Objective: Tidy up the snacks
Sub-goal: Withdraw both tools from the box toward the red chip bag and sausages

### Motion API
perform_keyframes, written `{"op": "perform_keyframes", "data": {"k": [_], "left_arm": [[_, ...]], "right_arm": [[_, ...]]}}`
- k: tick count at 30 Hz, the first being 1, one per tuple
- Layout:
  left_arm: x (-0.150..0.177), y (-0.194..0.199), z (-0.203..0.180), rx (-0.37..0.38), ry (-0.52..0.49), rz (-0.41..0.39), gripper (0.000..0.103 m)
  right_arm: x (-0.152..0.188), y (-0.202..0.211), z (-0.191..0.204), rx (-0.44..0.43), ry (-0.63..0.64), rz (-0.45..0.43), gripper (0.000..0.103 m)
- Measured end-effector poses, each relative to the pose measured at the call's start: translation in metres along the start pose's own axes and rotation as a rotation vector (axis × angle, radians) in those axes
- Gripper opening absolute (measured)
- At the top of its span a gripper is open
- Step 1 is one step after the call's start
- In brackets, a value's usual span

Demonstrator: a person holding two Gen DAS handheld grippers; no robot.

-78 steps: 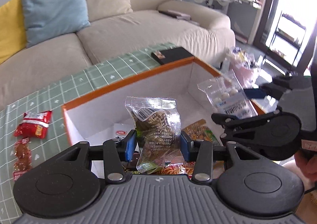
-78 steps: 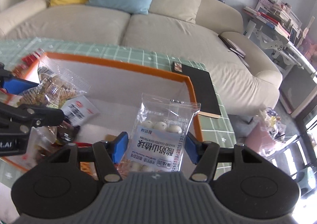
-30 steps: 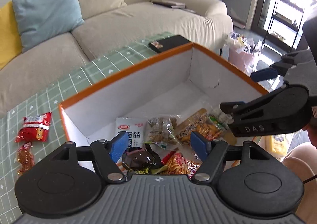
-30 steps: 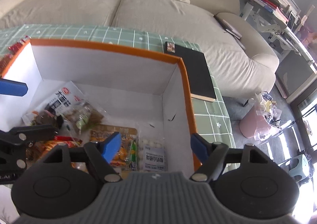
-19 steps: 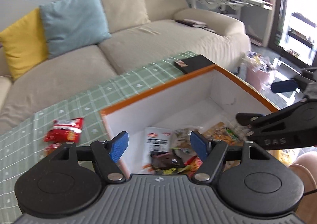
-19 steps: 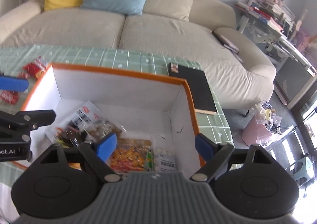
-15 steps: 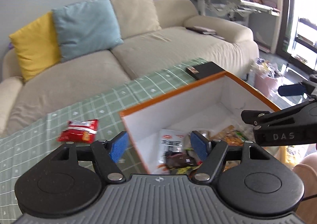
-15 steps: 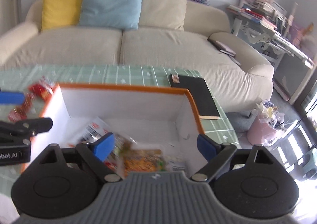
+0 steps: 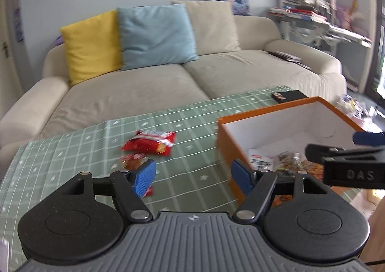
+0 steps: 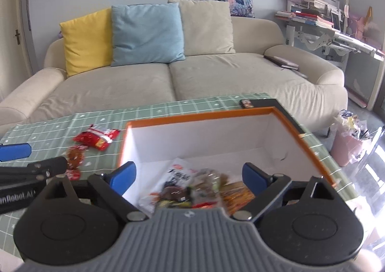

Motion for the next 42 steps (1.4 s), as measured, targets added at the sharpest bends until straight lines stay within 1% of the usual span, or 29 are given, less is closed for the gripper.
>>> {"op": "perform_keyframes", "data": {"k": [5,11,16,22,24,26,30,32,34,37,39,42], "left_arm": [[0.021,-0.007,0.034,-0.022,0.075,0.034,0.084],[0.041,-0.014,0.065,-0.034,0.126,0.070,0.084],[0.048,-0.022,0.089,-0.039,0.157,0.085,0.084],[0.053,-0.041,0.113,-0.060,0.173,0.114,0.081],[0.054,-0.048,0.120,-0.067,0.184,0.122,0.080],[0.054,-0.056,0.127,-0.059,0.197,0.134,0.079],[0.054,-0.073,0.139,-0.032,0.225,0.159,0.078],[0.053,-0.082,0.141,-0.004,0.236,0.177,0.078],[0.049,-0.091,0.142,0.019,0.255,0.189,0.078],[0.041,-0.109,0.141,0.053,0.279,0.219,0.080],[0.036,-0.124,0.136,0.078,0.280,0.250,0.084],[0.030,-0.150,0.130,0.096,0.301,0.305,0.084]], "right_arm": [[0.014,-0.005,0.028,-0.032,0.038,0.007,0.093],[0.024,-0.016,0.066,-0.098,0.135,0.016,0.093],[0.025,-0.029,0.099,-0.150,0.231,0.024,0.093],[0.022,-0.057,0.133,-0.153,0.364,0.046,0.093],[0.020,-0.069,0.140,-0.178,0.378,0.062,0.093],[0.017,-0.082,0.145,-0.199,0.371,0.090,0.093],[0.011,-0.112,0.149,-0.201,0.359,0.151,0.093],[0.007,-0.126,0.149,-0.208,0.356,0.181,0.090],[0.001,-0.139,0.147,-0.200,0.362,0.205,0.081],[-0.010,-0.158,0.144,-0.182,0.376,0.236,0.072],[-0.019,-0.169,0.141,-0.192,0.376,0.255,0.072],[-0.031,-0.187,0.140,-0.193,0.387,0.286,0.072]]}}
Point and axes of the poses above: each gripper's, at about its wrist camera, not at the fingertips, and y roughly against the way its jaws point, z to its left, x to its underside, the point moved 2 cm from there along -y, roughly the way its jaws point, and after that the axes turned 14 degrees about -x, right-handed, at the moved point
